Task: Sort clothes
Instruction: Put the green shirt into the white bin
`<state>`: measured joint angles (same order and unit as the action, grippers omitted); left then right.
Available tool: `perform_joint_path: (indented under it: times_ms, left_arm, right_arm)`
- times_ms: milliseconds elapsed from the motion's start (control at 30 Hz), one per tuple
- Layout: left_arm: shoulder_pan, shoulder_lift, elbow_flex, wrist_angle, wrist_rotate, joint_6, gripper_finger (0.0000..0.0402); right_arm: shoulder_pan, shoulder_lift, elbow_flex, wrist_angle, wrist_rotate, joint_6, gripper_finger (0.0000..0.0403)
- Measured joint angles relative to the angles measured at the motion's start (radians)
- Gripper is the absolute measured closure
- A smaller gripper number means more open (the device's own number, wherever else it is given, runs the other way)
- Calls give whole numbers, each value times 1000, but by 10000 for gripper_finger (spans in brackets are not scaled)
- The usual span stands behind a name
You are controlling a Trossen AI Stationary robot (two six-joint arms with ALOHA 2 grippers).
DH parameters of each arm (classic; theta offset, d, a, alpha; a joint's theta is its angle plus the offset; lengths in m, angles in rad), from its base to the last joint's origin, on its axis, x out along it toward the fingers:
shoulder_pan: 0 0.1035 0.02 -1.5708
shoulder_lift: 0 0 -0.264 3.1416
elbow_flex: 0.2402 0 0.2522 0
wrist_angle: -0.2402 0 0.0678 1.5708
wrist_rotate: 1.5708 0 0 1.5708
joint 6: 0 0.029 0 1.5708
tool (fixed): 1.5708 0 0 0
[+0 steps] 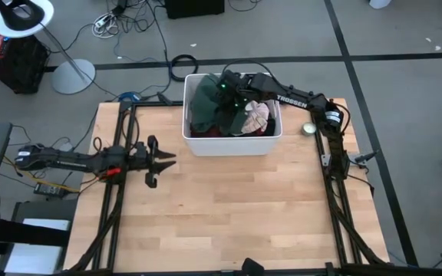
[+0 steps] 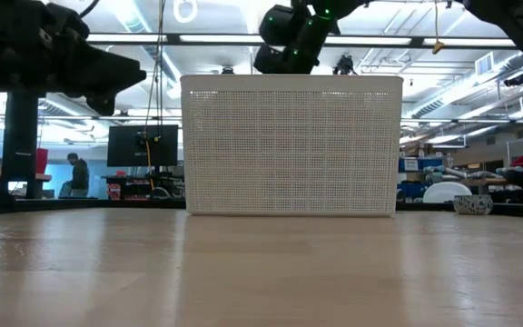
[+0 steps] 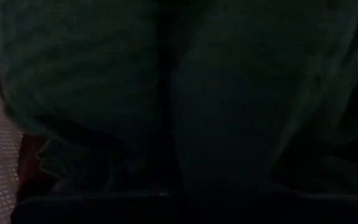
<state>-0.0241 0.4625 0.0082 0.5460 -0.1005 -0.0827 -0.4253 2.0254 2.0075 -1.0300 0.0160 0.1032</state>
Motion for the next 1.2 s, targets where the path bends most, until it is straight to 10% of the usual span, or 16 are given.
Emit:
perform_joint_path:
  times_ms: [567, 933, 1200]
  left_arm:
    - [70, -464, 0, -461, 5, -50, 282]
    - [69, -457, 0, -469, 58, -109, 282]
    - [69, -454, 0, -461, 57, -106, 282]
  right_arm:
    - [-7, -2, -85, -50, -30, -47, 357]
    - [-9, 0, -87, -50, -30, -184, 349]
    - [-9, -5, -13, -48, 22, -134, 268]
